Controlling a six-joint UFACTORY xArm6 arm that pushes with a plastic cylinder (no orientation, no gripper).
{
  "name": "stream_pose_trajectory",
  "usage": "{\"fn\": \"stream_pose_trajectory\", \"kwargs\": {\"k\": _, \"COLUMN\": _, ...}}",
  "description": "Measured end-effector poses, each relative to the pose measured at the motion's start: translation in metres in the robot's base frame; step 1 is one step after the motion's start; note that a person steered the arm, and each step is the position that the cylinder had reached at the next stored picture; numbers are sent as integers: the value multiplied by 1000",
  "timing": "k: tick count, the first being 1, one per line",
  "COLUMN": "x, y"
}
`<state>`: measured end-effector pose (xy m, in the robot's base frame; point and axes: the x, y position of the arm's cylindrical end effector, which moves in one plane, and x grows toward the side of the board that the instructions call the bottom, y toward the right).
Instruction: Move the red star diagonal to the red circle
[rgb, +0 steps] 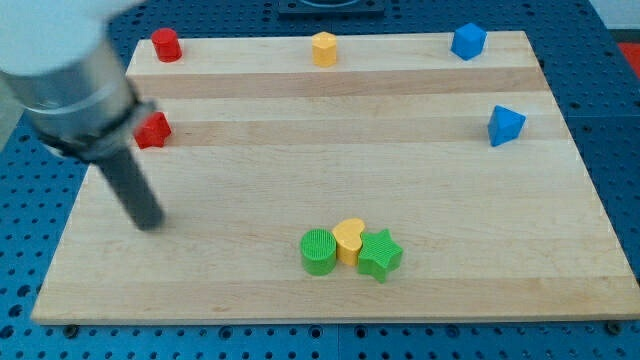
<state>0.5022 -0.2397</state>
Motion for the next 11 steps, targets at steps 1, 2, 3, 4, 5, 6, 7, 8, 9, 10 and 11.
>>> {"fn": "stream_pose_trajectory", "kwargs": {"k": 1, "x": -35, "y": -62}}
{"fn": "stream_pose_trajectory", "kwargs": {"k": 2, "x": -45, "y": -65}}
{"fn": "stream_pose_trajectory", "kwargs": {"k": 3, "x": -113, "y": -64}}
{"fn": "stream_pose_trajectory", "kwargs": {"k": 4, "x": -168, "y": -64}}
{"fn": "stream_pose_trajectory", "kwargs": {"k": 5, "x": -161, "y": -37}}
{"fn": "stream_pose_trajectory", "kwargs": {"k": 6, "x": -109, "y": -30}}
{"fn": "stream_pose_trajectory", "kwargs": {"k": 7, "x": -77, "y": -2}}
{"fn": "stream_pose_trajectory", "kwargs": {"k": 8, "x": -80, "y": 35}}
{"fn": "stream_pose_trajectory", "kwargs": {"k": 9, "x": -114, "y": 31}}
{"fn": "stream_pose_trajectory", "kwargs": {"k": 10, "x": -150, "y": 29}}
{"fn": "stream_pose_trajectory", "kwargs": {"k": 11, "x": -175, "y": 31}}
